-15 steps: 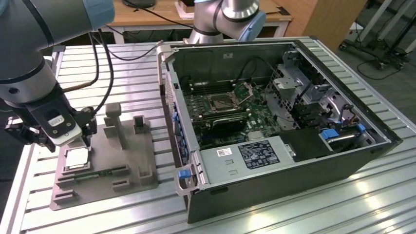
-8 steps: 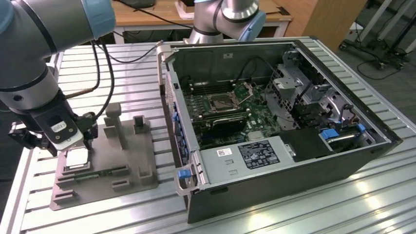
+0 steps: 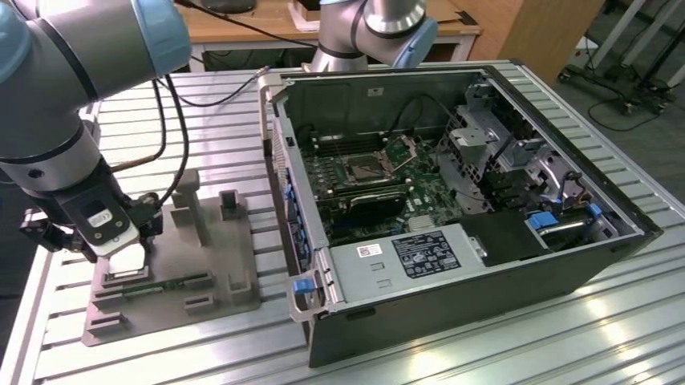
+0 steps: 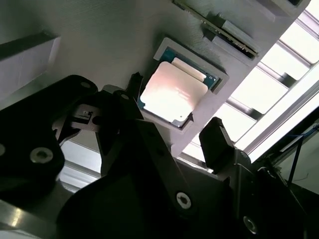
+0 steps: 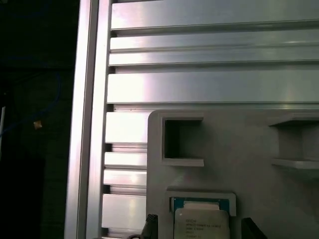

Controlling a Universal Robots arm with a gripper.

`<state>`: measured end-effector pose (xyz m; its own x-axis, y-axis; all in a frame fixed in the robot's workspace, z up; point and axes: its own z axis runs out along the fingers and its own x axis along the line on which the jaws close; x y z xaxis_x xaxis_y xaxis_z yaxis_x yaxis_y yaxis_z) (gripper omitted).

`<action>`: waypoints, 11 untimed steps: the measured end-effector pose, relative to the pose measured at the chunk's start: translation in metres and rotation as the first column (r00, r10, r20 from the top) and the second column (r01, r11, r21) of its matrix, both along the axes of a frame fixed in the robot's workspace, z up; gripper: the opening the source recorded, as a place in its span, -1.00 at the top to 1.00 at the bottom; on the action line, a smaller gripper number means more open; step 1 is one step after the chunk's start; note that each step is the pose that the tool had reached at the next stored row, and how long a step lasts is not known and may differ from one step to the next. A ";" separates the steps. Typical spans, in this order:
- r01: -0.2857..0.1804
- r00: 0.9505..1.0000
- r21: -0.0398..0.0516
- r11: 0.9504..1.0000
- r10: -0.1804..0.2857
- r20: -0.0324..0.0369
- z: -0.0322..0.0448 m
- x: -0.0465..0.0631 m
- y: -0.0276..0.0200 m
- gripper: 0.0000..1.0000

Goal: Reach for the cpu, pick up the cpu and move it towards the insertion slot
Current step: 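Pick up the cpu and move it towards the insertion slot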

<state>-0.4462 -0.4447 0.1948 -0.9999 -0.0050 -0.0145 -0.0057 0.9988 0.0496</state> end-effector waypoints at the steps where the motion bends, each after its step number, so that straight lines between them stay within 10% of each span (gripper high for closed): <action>1: 0.002 1.000 0.000 1.000 -0.002 0.000 -0.0019 0.000 -0.0001 -0.47; 11: 0.014 1.000 -0.002 1.000 -0.014 0.000 -0.0149 0.000 -0.0032 -0.47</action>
